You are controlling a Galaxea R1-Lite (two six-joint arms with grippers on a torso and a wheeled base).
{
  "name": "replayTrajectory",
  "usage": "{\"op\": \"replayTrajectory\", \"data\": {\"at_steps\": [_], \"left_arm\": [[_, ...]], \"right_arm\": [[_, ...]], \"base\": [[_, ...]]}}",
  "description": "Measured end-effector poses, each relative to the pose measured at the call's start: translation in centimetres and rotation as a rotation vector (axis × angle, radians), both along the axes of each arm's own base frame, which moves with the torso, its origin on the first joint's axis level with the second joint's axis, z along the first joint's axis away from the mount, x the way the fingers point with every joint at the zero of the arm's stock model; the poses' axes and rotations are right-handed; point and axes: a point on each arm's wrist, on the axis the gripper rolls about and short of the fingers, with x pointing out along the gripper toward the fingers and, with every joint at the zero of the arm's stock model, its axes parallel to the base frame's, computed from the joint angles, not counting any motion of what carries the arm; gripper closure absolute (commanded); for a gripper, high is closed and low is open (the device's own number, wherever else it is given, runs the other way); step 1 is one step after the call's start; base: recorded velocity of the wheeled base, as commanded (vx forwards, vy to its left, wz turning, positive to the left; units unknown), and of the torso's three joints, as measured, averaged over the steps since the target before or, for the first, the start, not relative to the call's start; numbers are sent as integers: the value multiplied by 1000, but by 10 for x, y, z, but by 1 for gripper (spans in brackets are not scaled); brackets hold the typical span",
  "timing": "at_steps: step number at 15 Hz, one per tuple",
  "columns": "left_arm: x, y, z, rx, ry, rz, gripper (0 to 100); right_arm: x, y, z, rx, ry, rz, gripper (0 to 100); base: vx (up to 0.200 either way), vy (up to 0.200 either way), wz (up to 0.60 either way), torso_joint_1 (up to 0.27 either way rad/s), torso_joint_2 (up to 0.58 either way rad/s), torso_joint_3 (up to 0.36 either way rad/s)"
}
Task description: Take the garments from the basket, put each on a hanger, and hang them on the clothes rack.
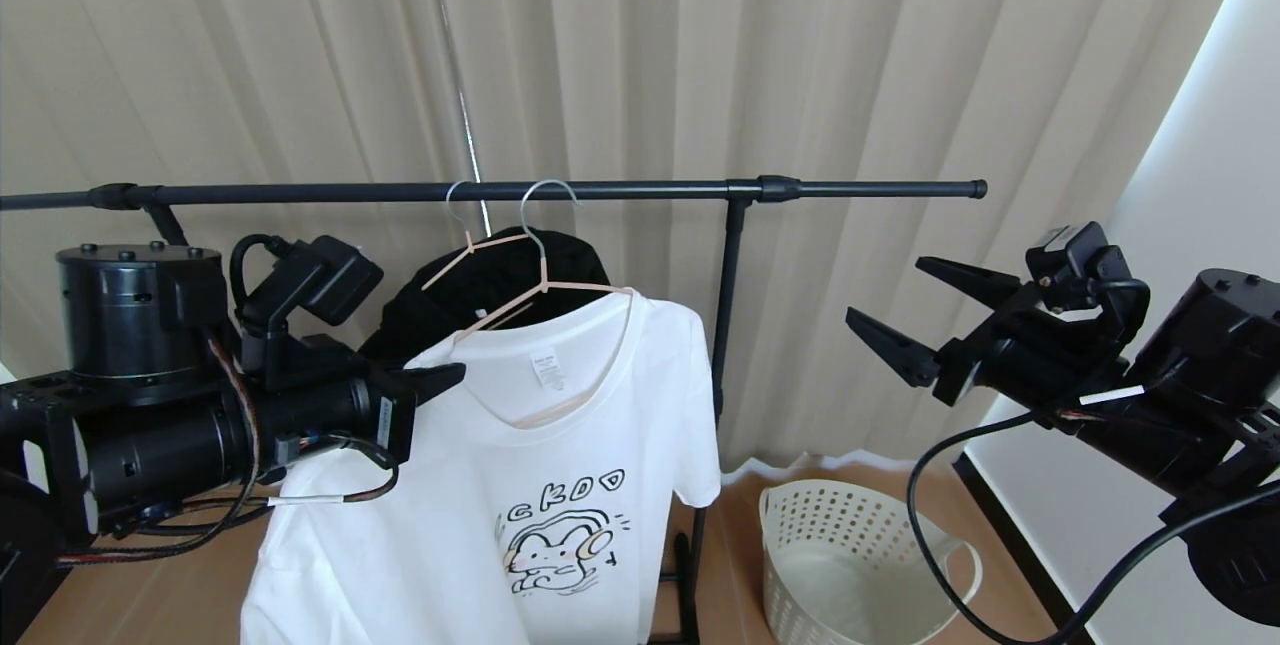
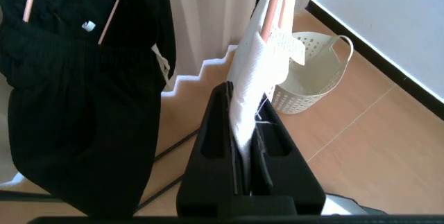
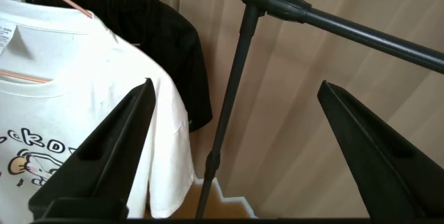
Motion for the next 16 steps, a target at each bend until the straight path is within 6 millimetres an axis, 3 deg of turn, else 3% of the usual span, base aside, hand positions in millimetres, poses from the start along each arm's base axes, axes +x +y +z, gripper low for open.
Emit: {"op": "replayTrajectory", "data": {"at_steps": [16], "left_arm": [[65, -19, 0, -44, 20, 91, 100]], "right_arm": [[4, 0, -6, -6, 18, -10, 0]], "base": [[0, 0, 0, 0, 0, 0]]}}
